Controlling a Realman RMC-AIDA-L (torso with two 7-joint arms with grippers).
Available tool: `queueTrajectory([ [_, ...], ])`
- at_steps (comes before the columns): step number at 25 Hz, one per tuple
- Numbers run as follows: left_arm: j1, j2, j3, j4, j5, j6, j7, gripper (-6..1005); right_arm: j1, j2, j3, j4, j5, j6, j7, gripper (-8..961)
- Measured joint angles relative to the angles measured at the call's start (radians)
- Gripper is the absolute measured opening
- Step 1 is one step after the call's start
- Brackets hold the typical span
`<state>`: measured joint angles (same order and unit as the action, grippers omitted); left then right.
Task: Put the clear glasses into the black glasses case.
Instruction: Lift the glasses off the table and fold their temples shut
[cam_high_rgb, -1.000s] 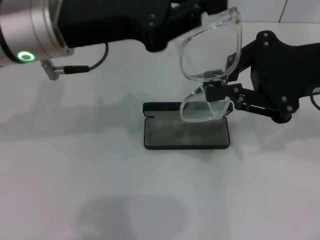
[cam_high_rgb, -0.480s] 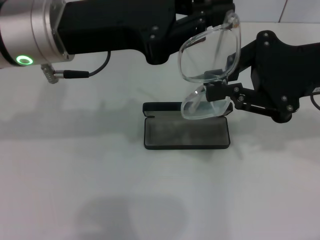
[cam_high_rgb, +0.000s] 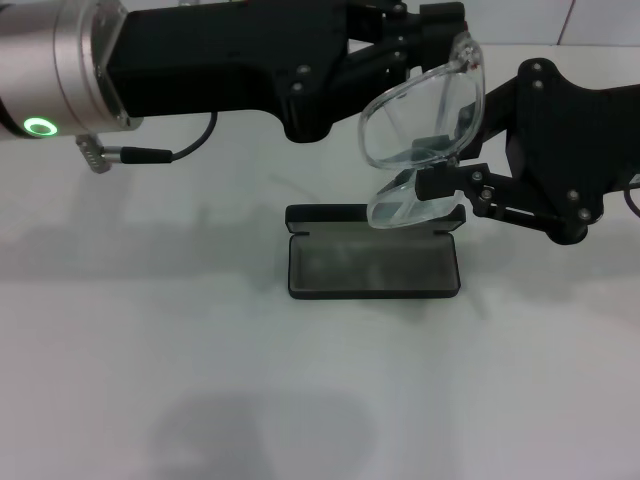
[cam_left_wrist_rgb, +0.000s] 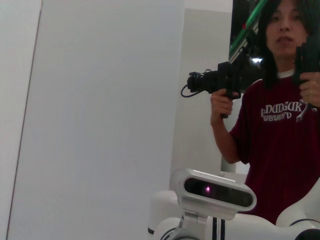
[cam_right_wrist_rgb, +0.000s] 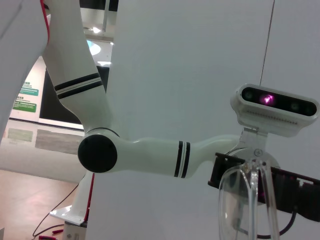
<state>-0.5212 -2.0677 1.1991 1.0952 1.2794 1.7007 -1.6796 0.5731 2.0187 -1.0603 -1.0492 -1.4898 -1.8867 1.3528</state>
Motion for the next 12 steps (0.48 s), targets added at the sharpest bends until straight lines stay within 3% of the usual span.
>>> queueTrajectory([
  [12, 0.048, -0.021, -0.146, 0.0, -0.015, -0.011, 0.039, 112, -0.024, 0.002, -0.002, -0.005, 0.023, -0.015, -0.024, 135],
])
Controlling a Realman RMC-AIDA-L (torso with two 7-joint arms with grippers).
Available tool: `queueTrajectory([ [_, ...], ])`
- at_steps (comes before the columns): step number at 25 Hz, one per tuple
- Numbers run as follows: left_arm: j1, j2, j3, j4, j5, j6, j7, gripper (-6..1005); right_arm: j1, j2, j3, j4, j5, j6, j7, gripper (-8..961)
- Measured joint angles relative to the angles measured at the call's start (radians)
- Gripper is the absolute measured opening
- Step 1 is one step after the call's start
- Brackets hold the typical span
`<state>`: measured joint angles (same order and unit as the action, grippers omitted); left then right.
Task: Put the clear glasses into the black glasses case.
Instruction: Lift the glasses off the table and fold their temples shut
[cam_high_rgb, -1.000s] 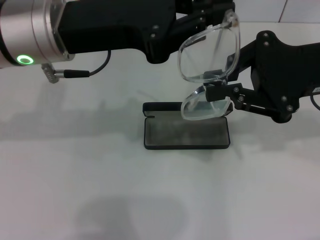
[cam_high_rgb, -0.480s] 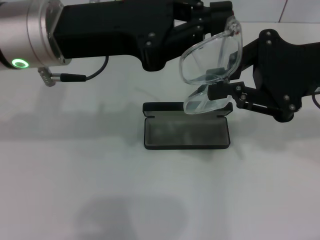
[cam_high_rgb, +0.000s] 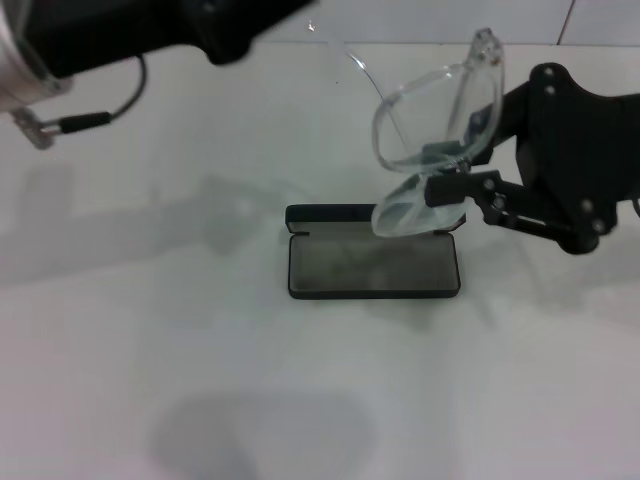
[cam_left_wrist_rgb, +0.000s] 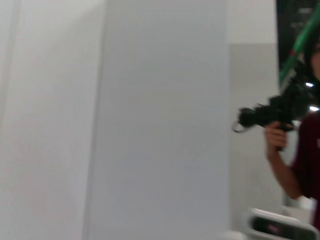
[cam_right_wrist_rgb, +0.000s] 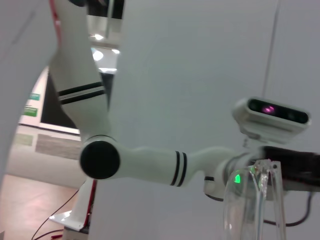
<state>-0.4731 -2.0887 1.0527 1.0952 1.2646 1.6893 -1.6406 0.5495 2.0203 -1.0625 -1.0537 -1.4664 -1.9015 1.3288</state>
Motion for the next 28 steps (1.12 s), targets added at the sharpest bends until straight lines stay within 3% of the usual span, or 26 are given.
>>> queueTrajectory([
  [8, 0.058, 0.001, -0.092, -0.11, -0.146, -0.105, 0.072, 112, -0.041, 0.001, -0.053, -0.083, 0.004, -0.063, -0.064, 138],
  [19, -0.021, 0.005, -0.103, -0.244, -0.02, -0.209, -0.013, 112, -0.053, 0.002, -0.063, -0.222, 0.086, -0.132, -0.09, 142],
  [28, -0.081, 0.009, -0.073, -0.27, 0.037, -0.146, -0.072, 112, -0.085, -0.002, -0.027, -0.281, 0.135, -0.084, -0.154, 146],
])
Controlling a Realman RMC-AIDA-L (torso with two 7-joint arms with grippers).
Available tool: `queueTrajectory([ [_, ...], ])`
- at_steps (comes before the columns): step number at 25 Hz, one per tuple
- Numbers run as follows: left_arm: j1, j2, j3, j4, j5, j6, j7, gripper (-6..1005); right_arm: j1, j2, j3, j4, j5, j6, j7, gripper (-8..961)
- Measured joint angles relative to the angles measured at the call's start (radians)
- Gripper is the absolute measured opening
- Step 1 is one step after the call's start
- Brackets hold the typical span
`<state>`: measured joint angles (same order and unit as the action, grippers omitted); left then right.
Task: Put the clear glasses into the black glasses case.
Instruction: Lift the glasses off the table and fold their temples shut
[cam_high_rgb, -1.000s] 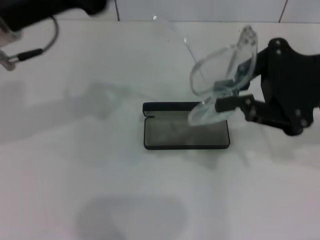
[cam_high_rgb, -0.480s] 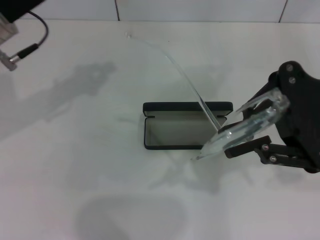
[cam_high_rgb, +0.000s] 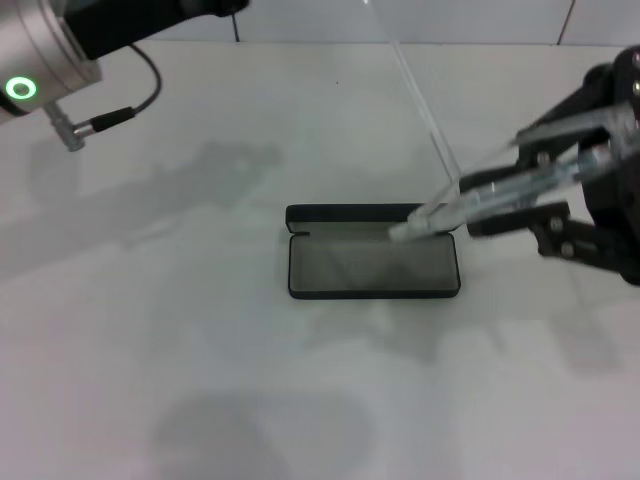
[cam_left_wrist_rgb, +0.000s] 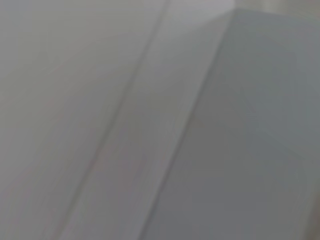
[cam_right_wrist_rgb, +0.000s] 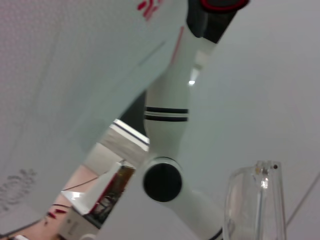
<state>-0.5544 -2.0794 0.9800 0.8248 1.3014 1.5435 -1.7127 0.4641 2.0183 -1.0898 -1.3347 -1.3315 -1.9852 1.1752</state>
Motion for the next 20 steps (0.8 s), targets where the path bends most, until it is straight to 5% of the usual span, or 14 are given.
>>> queueTrajectory([
  [20, -0.065, -0.001, 0.013, 0.008, -0.057, 0.24, 0.011, 111, 0.111, -0.02, 0.039, 0.242, -0.037, 0.071, -0.045, 154],
])
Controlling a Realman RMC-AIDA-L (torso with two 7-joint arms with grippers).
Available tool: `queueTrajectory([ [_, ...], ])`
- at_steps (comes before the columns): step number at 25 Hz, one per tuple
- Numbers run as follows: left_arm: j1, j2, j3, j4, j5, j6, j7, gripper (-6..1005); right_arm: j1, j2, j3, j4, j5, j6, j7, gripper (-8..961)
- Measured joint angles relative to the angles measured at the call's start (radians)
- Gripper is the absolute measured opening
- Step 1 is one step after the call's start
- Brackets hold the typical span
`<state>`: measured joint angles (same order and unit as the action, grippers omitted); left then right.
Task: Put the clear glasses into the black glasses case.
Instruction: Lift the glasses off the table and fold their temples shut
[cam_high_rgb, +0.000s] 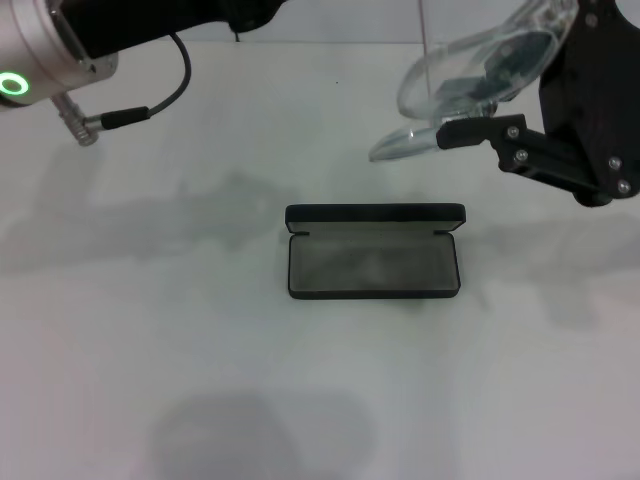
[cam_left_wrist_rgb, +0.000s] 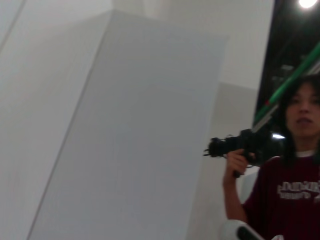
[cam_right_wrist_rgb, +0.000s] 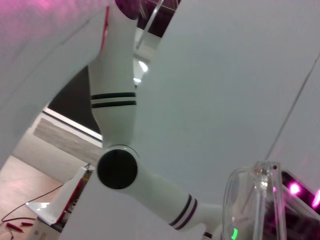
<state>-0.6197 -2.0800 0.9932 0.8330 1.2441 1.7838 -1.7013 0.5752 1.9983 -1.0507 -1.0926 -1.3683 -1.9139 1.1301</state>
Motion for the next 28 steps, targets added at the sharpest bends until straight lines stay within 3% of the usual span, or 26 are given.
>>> queueTrajectory([
  [6, 0.003, -0.003, -0.011, -0.002, -0.004, 0.031, 0.013, 111, 0.002, -0.003, 0.0, 0.018, 0.0, 0.01, -0.005, 156],
  [18, 0.011, -0.005, -0.019, -0.019, -0.006, -0.032, 0.034, 111, 0.001, 0.012, -0.009, 0.019, 0.0, -0.022, -0.003, 161],
  [28, -0.021, -0.005, 0.043, -0.013, -0.076, 0.116, 0.021, 111, 0.007, 0.012, -0.009, 0.044, 0.0, -0.017, -0.001, 164],
])
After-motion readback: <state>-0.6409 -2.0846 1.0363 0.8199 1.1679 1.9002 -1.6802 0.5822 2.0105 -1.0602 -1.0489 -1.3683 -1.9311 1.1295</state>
